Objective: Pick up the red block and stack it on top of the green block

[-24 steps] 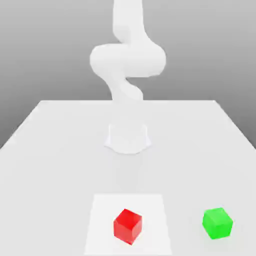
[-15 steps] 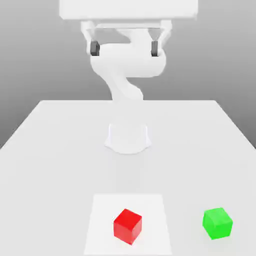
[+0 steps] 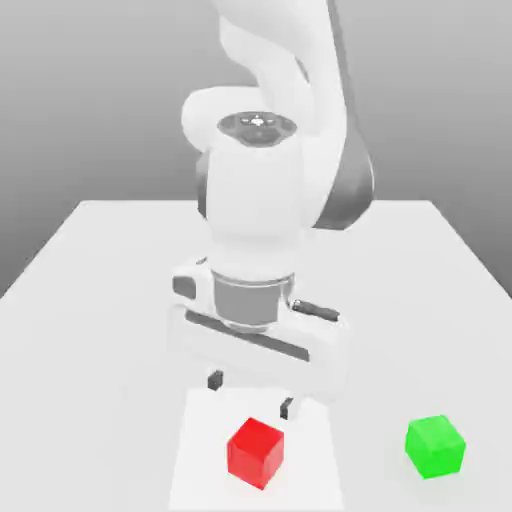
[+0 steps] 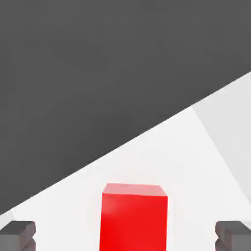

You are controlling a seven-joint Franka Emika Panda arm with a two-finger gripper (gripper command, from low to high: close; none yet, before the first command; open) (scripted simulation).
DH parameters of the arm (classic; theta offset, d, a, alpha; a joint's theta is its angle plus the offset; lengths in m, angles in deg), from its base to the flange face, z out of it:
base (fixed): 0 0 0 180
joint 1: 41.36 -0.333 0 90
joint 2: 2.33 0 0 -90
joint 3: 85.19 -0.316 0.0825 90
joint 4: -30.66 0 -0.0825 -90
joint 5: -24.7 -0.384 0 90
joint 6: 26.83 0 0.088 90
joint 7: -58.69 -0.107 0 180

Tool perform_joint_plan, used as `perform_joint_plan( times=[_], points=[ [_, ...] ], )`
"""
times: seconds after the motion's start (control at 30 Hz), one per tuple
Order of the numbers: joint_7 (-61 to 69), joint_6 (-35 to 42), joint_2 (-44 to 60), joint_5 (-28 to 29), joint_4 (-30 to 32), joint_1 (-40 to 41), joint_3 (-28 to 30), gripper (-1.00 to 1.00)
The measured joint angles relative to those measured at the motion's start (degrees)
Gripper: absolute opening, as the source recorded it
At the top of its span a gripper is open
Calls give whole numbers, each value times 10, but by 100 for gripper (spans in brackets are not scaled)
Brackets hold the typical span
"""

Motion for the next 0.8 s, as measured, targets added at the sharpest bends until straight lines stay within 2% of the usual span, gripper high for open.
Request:
perform_joint_plan(
  times=[0.13, 0.17, 0.4, 0.57, 0.8],
  points=[
    [-22, -68, 83, 25, -10, -18, 23, 0],
    [-25, -78, 95, 29, -12, -22, 28, -100],
    [-25, -78, 94, 28, -12, -22, 28, -100],
    [0, -2, 4, -6, 3, -10, 9, -100],
    [19, 69, -26, 2, -36, -109, -99, -100]
  ],
)
